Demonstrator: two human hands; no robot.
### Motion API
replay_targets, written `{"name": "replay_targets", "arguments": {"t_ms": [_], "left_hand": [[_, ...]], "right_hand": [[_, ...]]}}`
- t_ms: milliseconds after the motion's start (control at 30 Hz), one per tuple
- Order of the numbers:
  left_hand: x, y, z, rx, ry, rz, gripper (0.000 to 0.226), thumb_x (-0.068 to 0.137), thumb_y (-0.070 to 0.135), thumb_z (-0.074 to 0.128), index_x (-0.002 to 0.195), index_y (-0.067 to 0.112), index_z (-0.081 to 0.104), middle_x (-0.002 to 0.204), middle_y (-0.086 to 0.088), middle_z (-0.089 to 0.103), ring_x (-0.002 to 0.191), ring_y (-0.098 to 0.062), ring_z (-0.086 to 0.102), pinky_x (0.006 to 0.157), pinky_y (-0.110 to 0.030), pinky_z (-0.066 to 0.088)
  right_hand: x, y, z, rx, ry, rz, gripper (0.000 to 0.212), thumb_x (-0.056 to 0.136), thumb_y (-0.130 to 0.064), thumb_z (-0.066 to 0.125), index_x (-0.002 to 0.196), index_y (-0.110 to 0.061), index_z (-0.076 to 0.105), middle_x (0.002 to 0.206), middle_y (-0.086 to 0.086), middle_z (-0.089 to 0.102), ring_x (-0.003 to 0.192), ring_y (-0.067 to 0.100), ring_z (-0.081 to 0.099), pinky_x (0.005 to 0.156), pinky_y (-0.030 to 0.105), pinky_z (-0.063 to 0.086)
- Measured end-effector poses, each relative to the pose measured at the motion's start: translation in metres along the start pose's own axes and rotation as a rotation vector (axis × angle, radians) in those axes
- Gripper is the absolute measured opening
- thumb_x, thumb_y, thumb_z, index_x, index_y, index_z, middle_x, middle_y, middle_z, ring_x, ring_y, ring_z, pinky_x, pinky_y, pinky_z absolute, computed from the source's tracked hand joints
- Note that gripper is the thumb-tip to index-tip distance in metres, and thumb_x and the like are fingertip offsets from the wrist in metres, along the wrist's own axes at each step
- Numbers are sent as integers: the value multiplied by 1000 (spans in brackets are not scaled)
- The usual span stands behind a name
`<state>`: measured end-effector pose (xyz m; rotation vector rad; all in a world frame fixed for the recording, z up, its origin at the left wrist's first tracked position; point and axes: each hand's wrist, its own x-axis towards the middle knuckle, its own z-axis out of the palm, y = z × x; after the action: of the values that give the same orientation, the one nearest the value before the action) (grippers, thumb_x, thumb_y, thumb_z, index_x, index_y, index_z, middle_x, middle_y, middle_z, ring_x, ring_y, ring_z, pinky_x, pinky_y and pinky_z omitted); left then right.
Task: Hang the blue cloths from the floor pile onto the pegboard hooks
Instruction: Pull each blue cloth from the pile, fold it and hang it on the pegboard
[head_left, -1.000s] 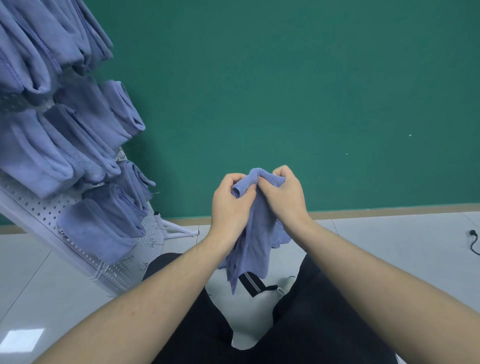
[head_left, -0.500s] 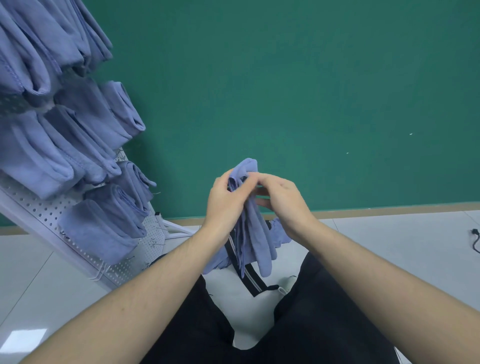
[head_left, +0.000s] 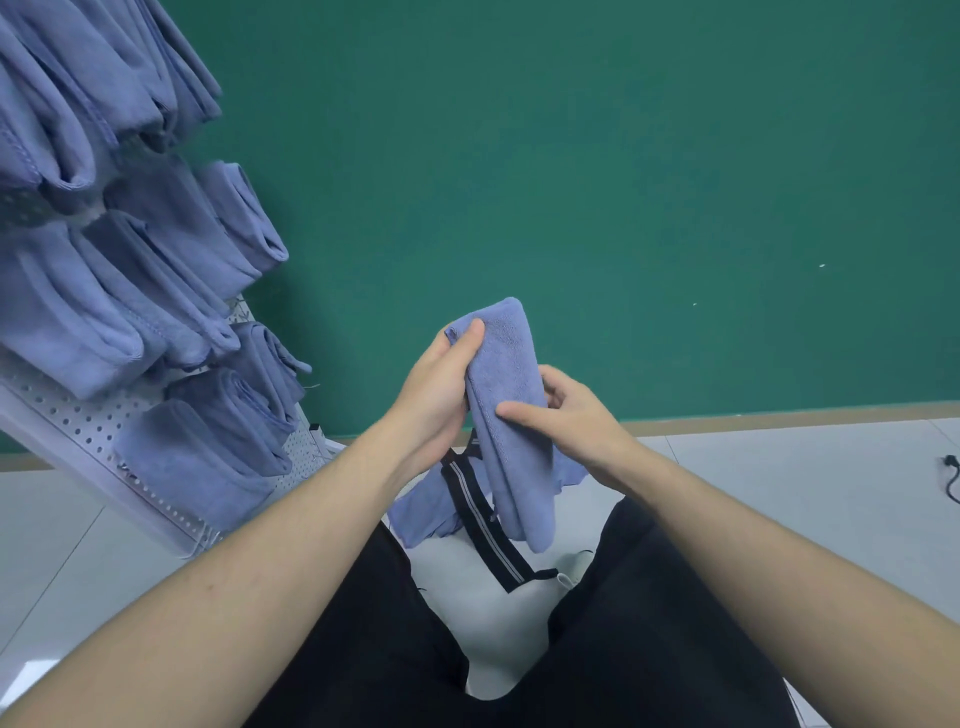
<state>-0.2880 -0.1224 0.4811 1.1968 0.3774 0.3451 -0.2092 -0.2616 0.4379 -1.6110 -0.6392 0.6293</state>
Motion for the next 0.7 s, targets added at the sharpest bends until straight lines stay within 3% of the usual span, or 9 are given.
{"name": "replay_targets", "arguments": {"t_ms": [100, 233, 367, 467, 600, 700], "left_hand": [[5, 4, -5, -105, 28, -21, 27, 106, 34, 46, 123, 18, 59, 118, -4, 73, 108, -16, 70, 94, -35, 55], [9, -1, -21, -120, 101, -32, 27, 106, 37, 45, 122, 20, 60, 115, -3, 74, 108, -17, 71, 94, -37, 55], [11, -14, -48, -196, 163, -95, 27, 105, 26, 48, 123, 10, 59, 110, -5, 73, 99, -17, 71, 83, -35, 56], [13, -22, -69, -204, 186, -101, 15, 101, 13, 46, 114, 9, 54, 101, -8, 66, 89, -20, 67, 82, -39, 57], [15, -30, -89, 49, 296, -63, 26, 97, 11, 49, 122, 16, 51, 108, -4, 58, 94, -18, 57, 77, -34, 52], [21, -32, -102, 507, 286, 131, 27, 93, 37, 63, 118, 34, 54, 121, 18, 55, 120, -5, 51, 93, -23, 41]], "right_hand": [[-2, 1, 5, -6, -40, 24, 25, 87, -32, 77, 108, -20, 70, 102, -7, 77, 96, 9, 73, 82, 26, 57], [3, 6, 7, 46, -84, 104, 25, 91, -32, 74, 112, -17, 72, 105, -2, 78, 100, 17, 73, 93, 35, 57], [9, 9, 4, -24, -105, 66, 24, 94, -31, 70, 116, -24, 68, 108, -4, 76, 101, 15, 72, 93, 32, 56], [17, 11, 3, 22, -127, 67, 31, 95, -27, 69, 123, -26, 56, 108, 9, 75, 89, 18, 72, 88, 35, 56], [32, 11, -2, -172, -259, 7, 50, 95, -26, 69, 136, -34, 41, 102, 9, 75, 85, 20, 71, 84, 35, 58], [45, 8, 0, -205, -378, -27, 52, 95, -13, 68, 132, -21, 34, 85, -1, 73, 72, 18, 65, 70, 30, 54]]}}
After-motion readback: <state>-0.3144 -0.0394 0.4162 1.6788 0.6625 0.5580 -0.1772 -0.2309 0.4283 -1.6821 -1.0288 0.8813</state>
